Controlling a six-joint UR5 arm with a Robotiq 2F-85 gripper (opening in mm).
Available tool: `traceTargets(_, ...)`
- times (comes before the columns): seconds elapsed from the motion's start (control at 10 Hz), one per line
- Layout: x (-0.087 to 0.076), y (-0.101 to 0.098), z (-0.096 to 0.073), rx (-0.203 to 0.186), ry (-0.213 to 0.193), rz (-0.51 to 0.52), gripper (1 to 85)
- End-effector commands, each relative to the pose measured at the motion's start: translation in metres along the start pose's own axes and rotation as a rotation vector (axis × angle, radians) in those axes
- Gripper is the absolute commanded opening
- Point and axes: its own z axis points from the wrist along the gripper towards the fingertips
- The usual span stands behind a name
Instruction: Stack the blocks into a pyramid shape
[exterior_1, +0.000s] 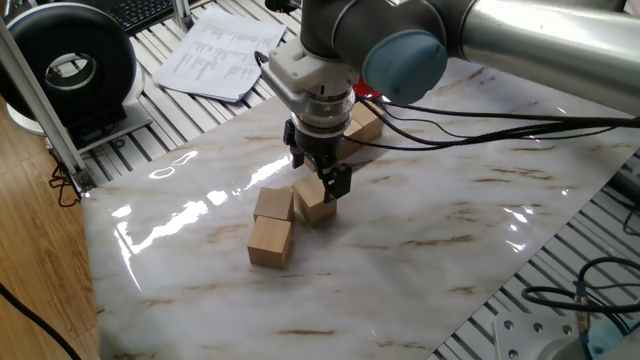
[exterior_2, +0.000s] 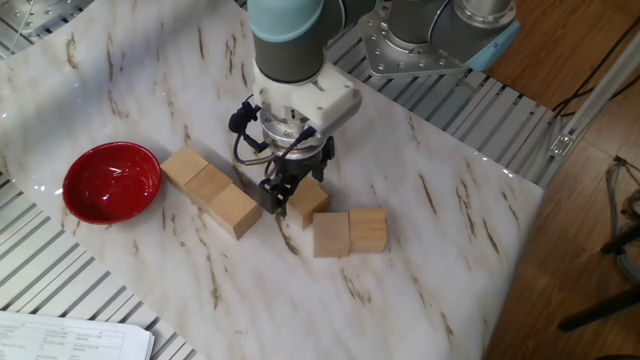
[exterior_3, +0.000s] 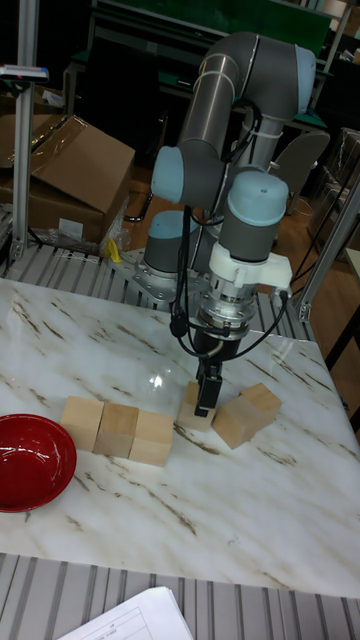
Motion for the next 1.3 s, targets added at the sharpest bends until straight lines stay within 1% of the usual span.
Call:
traceTargets(0.0,0.004,0.003,0.008,0.007,-0.012,-0.001,85.0)
traceTargets(0.4,0.003,0.002,0.022,0.028,-0.003,-0.002,85.0)
traceTargets(0.6,0.003,0.000,0.023,0.036,-0.002,-0.002,84.7)
traceTargets(0.7,0.002,-0.001,0.023,0.038,-0.005,0.012,77.7)
traceTargets(0.9,0.002,0.000,0.022,0.037,-0.007,0.043,68.3)
traceTargets(1.0,0.002,0.003,0.021,0.026,-0.007,0.066,61.7)
traceTargets(1.2,0.004,0.003,0.018,0.033,0.001,0.090,49.3)
